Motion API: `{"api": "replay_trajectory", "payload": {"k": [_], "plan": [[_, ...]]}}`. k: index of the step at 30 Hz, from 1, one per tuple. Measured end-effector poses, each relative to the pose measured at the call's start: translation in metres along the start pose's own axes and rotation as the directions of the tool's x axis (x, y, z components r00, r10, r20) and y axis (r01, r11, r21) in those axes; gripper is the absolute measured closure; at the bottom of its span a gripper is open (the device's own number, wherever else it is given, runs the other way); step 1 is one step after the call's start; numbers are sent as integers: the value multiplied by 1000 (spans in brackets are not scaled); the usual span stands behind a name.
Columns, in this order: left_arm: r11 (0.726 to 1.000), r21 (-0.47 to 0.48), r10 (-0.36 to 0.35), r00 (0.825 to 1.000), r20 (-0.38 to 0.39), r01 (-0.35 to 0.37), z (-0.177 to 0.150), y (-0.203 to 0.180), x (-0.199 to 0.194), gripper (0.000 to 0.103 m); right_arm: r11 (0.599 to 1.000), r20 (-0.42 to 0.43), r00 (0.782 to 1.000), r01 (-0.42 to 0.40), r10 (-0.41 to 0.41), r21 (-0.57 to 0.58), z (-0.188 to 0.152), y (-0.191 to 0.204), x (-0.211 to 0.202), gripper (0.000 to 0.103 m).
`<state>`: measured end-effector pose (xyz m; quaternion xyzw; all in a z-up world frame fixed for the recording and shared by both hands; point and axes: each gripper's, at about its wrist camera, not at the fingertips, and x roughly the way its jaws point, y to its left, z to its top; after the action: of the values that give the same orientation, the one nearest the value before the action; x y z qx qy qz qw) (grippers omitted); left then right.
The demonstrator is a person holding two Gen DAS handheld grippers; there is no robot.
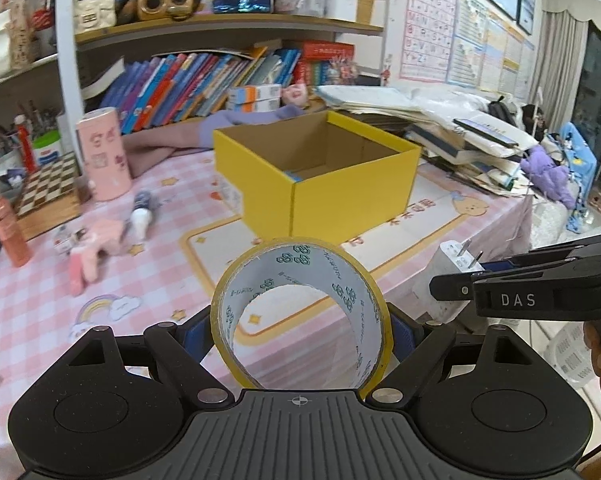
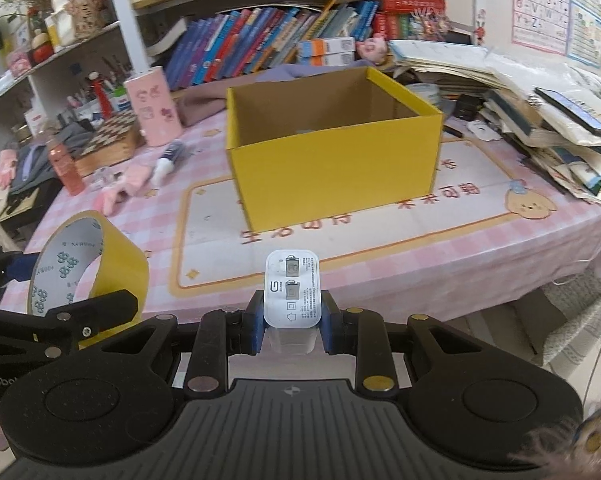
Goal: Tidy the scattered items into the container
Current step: 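Carry the tape roll and white charger with both tools over the yellow box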
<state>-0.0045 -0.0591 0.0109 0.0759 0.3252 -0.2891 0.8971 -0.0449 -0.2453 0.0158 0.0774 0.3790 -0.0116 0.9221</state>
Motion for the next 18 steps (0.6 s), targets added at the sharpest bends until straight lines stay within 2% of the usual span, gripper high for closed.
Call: {"api": "replay_trajectory", "payload": {"k": [7,18], "plan": [[999,22,-40,999,8,40,13,-11,12,17,999,3,999,43,-43,26,6,-22,-1,78],[984,137,-117,992,45,110,43,-44,31,17,983,8,993,116,-118,143,9,-66,-4,78]]}}
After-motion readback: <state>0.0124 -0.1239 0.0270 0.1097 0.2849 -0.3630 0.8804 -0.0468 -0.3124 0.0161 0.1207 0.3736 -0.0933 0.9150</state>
